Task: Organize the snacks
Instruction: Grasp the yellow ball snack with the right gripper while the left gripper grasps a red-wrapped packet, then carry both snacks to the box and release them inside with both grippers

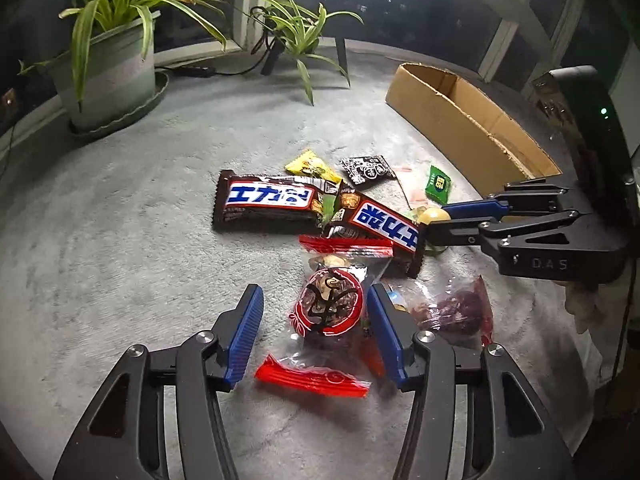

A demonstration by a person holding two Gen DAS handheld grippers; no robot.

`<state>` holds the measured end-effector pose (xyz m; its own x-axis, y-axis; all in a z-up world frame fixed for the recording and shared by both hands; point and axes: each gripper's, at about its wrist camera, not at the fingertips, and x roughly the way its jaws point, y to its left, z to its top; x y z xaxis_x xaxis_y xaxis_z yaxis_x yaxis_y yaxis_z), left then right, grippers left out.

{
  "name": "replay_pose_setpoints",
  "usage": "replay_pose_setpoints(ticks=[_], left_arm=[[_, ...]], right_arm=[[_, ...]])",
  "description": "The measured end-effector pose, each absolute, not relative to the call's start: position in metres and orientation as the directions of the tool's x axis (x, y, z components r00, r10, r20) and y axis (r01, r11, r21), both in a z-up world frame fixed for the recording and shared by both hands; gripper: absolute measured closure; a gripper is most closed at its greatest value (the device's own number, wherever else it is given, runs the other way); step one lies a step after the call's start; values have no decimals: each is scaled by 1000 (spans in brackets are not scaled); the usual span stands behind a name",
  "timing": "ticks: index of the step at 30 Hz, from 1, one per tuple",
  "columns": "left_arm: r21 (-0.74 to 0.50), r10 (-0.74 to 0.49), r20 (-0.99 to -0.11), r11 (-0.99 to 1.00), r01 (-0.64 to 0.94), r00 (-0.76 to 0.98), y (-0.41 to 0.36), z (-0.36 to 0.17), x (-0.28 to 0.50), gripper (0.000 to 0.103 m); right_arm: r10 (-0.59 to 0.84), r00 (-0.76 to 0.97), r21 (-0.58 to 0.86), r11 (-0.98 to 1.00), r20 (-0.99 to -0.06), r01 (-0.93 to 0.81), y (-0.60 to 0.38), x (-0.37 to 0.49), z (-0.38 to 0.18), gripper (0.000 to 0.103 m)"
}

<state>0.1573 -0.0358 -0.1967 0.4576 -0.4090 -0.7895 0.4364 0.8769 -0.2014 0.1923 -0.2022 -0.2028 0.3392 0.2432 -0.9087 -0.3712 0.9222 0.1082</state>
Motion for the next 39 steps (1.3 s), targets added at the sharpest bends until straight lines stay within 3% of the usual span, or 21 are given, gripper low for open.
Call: replay_pose_setpoints(ticks=[1, 2, 5, 27, 39], left_arm=[[-224, -425, -784, 874, 432, 452, -35, -197, 157, 64], [-236, -431, -783, 873, 427, 448, -35, -198, 157, 68], [-239, -428, -779, 878, 414, 459, -34, -198, 154, 70], [-279, -448, -687, 889, 362, 572, -30, -146, 130, 70], [-316, -540, -631, 835, 451, 557, -95, -123, 127, 70]], right_arm=[[245, 342, 110, 922, -907, -370, -203, 192, -202, 76], [247, 345, 110, 922, -906, -370, -204, 191, -201, 76], [252, 351, 112, 920, -902, -374, -205, 189, -197, 76], [330, 455, 144, 907, -827, -397, -232, 166, -138, 76], [286, 551, 143, 947, -784, -288, -311, 165, -98, 76]])
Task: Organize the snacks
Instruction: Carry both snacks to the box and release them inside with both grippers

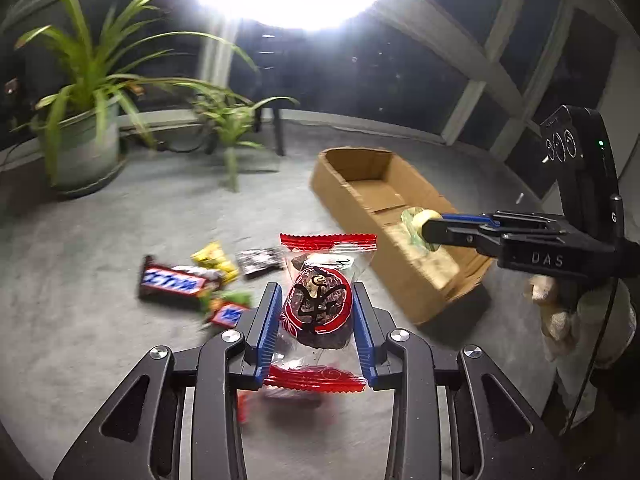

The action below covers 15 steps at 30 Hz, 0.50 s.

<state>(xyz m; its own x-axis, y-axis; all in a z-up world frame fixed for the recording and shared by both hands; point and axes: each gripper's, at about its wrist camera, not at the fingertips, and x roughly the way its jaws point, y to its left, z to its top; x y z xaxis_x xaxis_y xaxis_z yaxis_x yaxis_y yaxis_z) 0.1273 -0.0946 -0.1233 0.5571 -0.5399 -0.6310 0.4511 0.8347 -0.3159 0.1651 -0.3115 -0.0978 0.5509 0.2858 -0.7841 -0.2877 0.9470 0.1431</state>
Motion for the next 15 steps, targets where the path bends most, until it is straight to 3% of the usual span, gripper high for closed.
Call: replay_pose_setpoints(ticks=[15], left_arm=[[-317, -614, -615, 767, 558, 495, -199, -117, 134, 70]], right_arm=[[194, 568, 152, 981, -800, -121, -416, 171, -109, 75]])
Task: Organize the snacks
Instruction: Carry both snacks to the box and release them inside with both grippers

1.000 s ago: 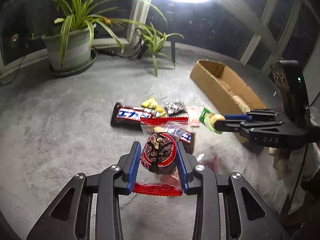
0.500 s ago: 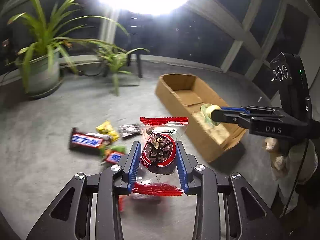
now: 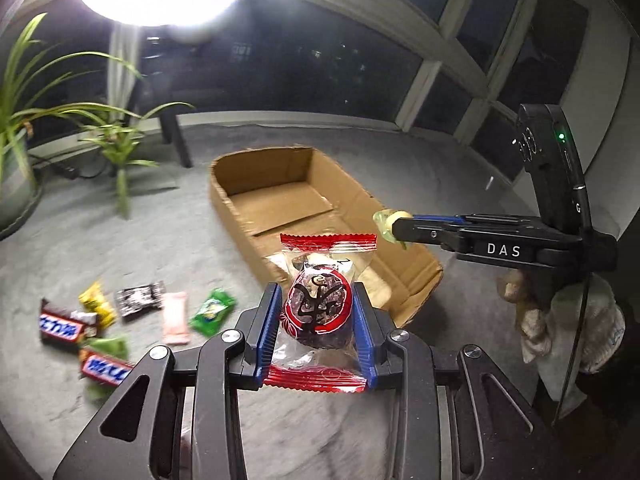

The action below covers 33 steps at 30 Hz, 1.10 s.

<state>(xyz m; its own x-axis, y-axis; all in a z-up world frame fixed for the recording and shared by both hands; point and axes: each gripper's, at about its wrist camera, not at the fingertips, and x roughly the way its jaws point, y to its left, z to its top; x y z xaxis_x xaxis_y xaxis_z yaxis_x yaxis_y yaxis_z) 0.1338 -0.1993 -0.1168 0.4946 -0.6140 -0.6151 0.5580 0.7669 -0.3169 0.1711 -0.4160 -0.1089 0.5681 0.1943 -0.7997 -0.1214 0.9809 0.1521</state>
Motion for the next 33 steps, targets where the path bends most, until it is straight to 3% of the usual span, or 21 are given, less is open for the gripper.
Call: replay_pose_setpoints(ticks=[14, 17, 19, 33], left_arm=[[-269, -604, -641, 755, 598, 474, -255, -120, 141, 69], [-269, -598, -641, 763, 588, 482, -255, -119, 142, 60], [-273, -596, -637, 767, 580, 488, -252, -118, 142, 60], [-292, -585, -619, 791, 539, 524, -208, -109, 126, 60]], right_arm=[[195, 562, 164, 981, -804, -105, -438, 175, -115, 74], [184, 570, 161, 983, -801, -91, -441, 174, -114, 58], [183, 581, 166, 983, -793, -84, -442, 173, -111, 47], [235, 607, 211, 971, -759, -113, -419, 161, -94, 46]])
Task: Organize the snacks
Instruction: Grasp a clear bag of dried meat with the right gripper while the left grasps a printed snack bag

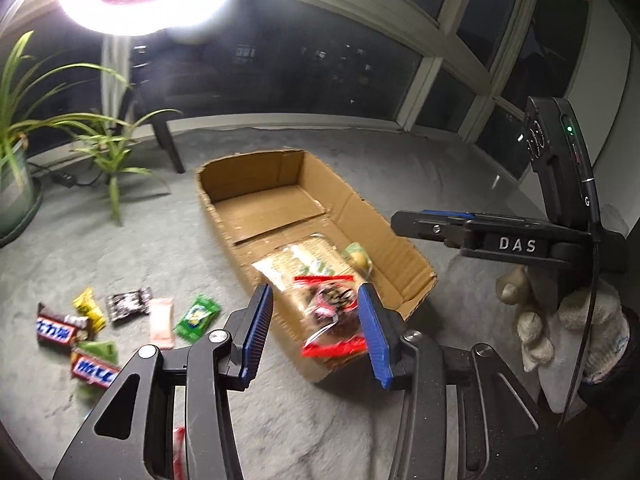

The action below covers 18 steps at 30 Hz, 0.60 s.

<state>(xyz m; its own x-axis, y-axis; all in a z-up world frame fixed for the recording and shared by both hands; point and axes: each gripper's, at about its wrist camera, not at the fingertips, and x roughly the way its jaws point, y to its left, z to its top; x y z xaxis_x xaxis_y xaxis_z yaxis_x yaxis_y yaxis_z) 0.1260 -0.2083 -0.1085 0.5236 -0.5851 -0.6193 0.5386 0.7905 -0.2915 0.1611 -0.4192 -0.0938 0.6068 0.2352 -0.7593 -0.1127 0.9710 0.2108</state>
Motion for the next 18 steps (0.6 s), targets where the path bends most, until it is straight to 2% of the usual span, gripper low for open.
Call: replay_pose_setpoints(ticks=[9, 18], left_arm=[[-258, -517, -636, 842, 474, 573, -145, -114, 109, 60], [-256, -416, -672, 907, 335, 613, -57, -130, 97, 60]], right_arm=[[325, 580, 260, 946, -747, -194, -378, 152, -88, 46], [428, 490, 300, 899, -760, -320, -316, 143, -94, 46]])
